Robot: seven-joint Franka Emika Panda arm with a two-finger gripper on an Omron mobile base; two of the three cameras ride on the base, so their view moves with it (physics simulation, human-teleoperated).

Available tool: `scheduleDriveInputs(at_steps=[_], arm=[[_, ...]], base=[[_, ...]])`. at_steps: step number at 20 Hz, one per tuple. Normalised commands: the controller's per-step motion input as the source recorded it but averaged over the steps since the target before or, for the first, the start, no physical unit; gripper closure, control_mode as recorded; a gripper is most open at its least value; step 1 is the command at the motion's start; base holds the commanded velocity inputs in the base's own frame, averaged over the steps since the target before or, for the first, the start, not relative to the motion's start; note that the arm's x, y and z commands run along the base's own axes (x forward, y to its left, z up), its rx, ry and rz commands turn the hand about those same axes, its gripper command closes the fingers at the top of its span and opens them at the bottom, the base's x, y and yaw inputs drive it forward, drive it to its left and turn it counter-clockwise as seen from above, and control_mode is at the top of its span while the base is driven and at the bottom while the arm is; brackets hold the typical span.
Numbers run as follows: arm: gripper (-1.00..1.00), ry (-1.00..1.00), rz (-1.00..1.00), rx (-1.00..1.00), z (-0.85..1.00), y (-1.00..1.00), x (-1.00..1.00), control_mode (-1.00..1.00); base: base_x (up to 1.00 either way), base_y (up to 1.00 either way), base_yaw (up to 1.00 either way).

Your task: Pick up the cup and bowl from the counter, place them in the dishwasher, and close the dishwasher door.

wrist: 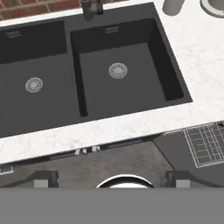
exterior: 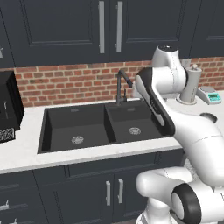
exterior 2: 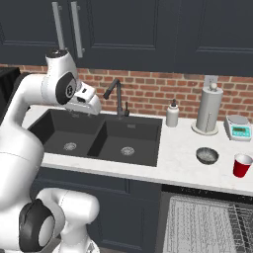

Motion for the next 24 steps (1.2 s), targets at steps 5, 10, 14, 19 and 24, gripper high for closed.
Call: scheduleDriveInputs(at_steps=[5,10,14,19,24], arm=[[-1.00,0.00,-0.42,0.00,0.00,0.25,0.00,-1.00],[-1.00,0.00,-0.40,0.00,0.00,0.21,0.00,-1.00],[-1.00,0.01,-0.35,0.00,0.00,0.15,0.00,-1.00],[-1.00,0.04,-0.26,0.00,0.00,0.01,0.00,-1.00],[-1.00,0.02,-0.07,0.01,0.00,-0.01,0.00,-1.00]], base=[[0.00,0.00,0.00],[0.00,0.00,0.00],[0.00,0.00,0.00],[0.00,0.00,0.00],[0.00,0.00,0.00]])
